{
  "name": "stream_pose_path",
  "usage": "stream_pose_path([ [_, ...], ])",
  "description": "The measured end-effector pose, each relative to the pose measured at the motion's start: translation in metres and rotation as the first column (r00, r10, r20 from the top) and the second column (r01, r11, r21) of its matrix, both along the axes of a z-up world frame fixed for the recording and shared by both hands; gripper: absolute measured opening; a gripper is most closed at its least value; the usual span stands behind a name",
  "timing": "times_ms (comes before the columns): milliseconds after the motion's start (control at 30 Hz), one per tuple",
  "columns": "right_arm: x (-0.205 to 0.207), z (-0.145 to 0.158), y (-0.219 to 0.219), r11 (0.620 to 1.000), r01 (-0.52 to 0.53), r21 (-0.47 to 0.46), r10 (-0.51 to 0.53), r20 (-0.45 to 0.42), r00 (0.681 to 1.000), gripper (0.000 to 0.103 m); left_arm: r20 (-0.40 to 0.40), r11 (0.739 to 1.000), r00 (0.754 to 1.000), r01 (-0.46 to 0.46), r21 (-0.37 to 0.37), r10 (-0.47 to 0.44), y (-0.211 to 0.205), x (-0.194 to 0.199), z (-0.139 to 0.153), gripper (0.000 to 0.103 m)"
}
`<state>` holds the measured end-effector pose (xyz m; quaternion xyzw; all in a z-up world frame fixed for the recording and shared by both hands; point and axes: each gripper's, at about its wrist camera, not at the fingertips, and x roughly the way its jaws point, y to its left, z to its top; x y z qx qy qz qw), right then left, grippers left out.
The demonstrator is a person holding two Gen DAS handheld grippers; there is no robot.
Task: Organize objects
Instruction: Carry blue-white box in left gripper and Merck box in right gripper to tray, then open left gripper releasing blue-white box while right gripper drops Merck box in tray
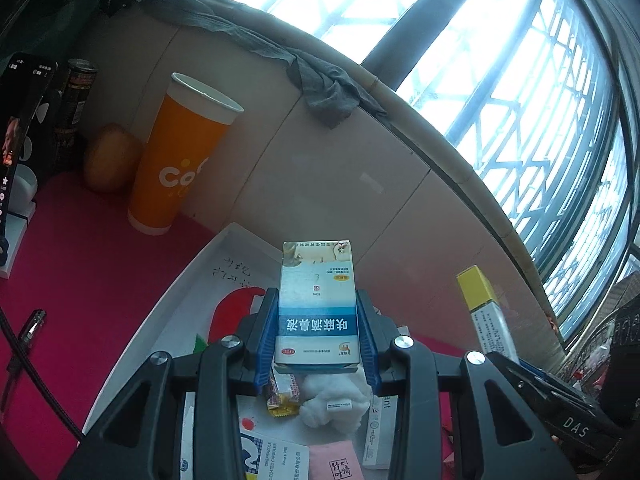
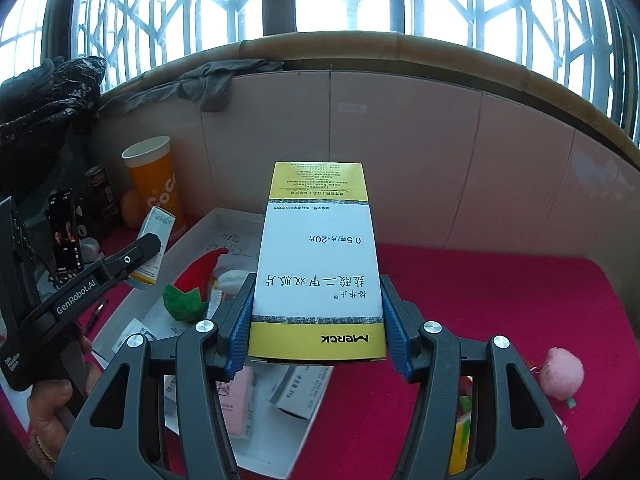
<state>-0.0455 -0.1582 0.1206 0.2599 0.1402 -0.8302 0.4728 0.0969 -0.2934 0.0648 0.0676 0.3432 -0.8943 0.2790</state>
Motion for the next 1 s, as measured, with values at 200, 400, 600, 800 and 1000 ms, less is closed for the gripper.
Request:
stream_pose_path([
  [200, 0.000, -0.014, -0.023, 1.000, -0.010, 0.004, 0.009, 0.100, 0.995, 0.057, -0.076, 0.995, 0.996, 0.060, 0.083, -0.054, -0.014, 0.003, -0.008, 0.036],
  [400, 0.001, -0.025, -0.038, 1.000, -0.012, 0.020, 0.009, 0.137, 0.991, 0.056, -0.094, 0.986, 0.993, 0.087, 0.145, -0.074, -0.022, 0.000, -0.020, 0.036],
  [600, 0.000, -0.036, -0.051, 0.999, -0.010, 0.047, 0.003, 0.154, 0.988, 0.057, -0.049, 0.985, 0.992, 0.122, 0.122, -0.117, -0.013, -0.014, -0.020, 0.037],
  [800, 0.000, -0.046, -0.056, 0.998, 0.004, 0.064, -0.014, 0.151, 0.988, 0.057, -0.060, 0.987, 0.990, 0.132, 0.094, -0.127, -0.009, -0.013, -0.017, 0.042],
  [1000, 0.002, -0.048, -0.043, 0.998, 0.029, 0.055, -0.036, 0.133, 0.990, 0.081, -0.132, 0.994, 0.987, 0.095, 0.049, -0.088, -0.002, -0.006, -0.009, 0.085],
])
